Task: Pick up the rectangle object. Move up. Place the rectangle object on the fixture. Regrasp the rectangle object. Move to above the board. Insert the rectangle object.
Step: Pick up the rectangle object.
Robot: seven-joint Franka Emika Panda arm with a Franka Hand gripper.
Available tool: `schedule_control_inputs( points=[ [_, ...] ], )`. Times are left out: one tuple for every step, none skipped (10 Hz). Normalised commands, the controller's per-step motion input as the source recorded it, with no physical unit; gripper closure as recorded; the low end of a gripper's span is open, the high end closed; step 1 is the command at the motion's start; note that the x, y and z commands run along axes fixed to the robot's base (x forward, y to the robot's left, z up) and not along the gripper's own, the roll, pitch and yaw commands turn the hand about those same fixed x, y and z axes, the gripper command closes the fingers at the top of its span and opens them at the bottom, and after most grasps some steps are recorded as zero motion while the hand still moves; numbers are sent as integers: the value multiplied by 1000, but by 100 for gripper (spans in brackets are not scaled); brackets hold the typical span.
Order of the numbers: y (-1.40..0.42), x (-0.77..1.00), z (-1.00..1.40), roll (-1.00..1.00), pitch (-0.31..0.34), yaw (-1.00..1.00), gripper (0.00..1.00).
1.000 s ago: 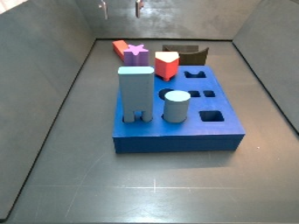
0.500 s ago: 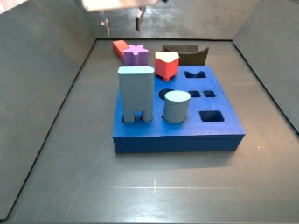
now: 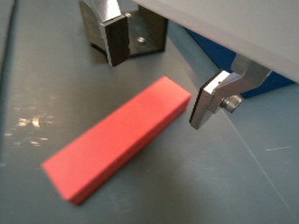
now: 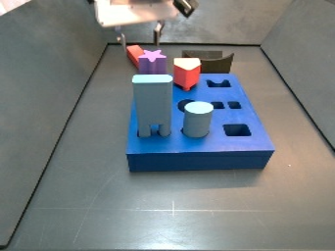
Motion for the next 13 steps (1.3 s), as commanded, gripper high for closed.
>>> schedule_control_inputs(
  points=[
    [-314, 63, -363, 94, 0, 46, 0],
    [-71, 29, -163, 50, 0, 0, 0],
    [-34, 0, -337, 101, -43, 43, 0],
    [-91, 0, -569, 151, -127, 54, 0],
    [-114, 3, -389, 113, -20, 0, 0],
    [-134, 43, -320, 130, 0, 0, 0],
    [-103, 31, -394, 126, -21, 0, 0],
    [-80, -126, -734, 114, -254, 29, 0],
    [-111, 0, -743, 137, -220, 17, 0],
    [-123, 0, -614, 137, -136, 0, 0],
    [-26, 0, -200, 21, -1, 0, 0],
    [17, 0, -6, -11, 0, 0, 0],
    [60, 0, 0, -29, 0, 0, 0]
  ],
)
